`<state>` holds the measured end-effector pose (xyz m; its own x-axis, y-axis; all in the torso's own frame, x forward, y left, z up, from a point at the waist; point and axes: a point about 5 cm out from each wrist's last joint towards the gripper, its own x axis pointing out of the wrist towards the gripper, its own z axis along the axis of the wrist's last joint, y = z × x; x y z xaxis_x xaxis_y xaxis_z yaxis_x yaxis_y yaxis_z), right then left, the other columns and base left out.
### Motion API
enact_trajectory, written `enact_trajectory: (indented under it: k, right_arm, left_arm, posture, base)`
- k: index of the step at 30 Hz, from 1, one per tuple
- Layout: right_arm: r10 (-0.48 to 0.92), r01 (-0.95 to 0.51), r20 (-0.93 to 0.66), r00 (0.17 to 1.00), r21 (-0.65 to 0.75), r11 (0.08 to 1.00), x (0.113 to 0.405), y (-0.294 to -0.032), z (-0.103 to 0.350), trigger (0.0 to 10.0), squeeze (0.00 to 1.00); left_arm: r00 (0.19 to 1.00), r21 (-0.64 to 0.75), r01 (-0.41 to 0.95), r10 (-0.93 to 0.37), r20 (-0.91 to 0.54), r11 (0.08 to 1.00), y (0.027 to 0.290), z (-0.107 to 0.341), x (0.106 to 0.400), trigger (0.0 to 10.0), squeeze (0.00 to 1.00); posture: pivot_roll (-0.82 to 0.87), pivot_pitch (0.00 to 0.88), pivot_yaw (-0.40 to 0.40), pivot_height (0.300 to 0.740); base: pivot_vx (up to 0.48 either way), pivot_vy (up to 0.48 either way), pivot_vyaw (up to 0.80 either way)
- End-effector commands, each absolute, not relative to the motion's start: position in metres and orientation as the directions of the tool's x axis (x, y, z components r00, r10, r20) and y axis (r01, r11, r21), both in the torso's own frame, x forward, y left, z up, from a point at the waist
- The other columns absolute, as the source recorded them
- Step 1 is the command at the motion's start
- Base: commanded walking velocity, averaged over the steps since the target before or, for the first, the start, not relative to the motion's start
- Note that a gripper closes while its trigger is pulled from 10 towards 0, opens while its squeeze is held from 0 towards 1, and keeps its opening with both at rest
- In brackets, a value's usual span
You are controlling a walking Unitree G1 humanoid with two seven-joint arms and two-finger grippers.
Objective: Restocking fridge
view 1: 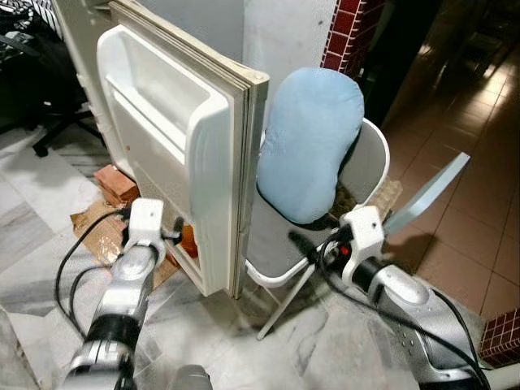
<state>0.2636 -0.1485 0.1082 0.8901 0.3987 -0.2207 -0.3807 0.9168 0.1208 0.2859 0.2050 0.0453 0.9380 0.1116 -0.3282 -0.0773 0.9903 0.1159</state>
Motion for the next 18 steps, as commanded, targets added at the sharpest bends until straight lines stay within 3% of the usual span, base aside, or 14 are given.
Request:
enact_trajectory:
  k: [1, 12, 18]
  right_arm:
    - [0.377, -0.361, -0.206, 0.903, 0.112, 0.926, 0.27, -0.147, 0.11, 10.0, 0.0]
    - [0.268, -0.255, -0.174, 0.948, 0.091, 0.963, 0.288, -0.145, 0.115, 10.0, 0.0]
    - [0.168, -0.16, -0.172, 0.971, 0.059, 0.985, 0.295, -0.152, 0.114, 10.0, 0.0]
  left_arm:
    - [0.945, 0.119, -0.134, 0.163, -0.284, 0.984, 0.213, 0.058, 0.281, 10.0, 0.0]
    - [0.938, 0.105, -0.166, 0.19, -0.29, 0.98, 0.195, 0.064, 0.244, 10.0, 0.0]
    - [0.94, 0.103, -0.206, 0.226, -0.255, 0.973, 0.199, 0.072, 0.237, 10.0, 0.0]
  posture:
    - [0.06, 0.0, -0.061, 0.74]
    - [0.09, 0.0, -0.063, 0.74]
    - [0.1, 0.0, -0.064, 0.74]
  base:
    - [0.0, 0.472, 0.0]
    - [0.0, 0.462, 0.0]
    - [0.0, 0.0, 0.0]
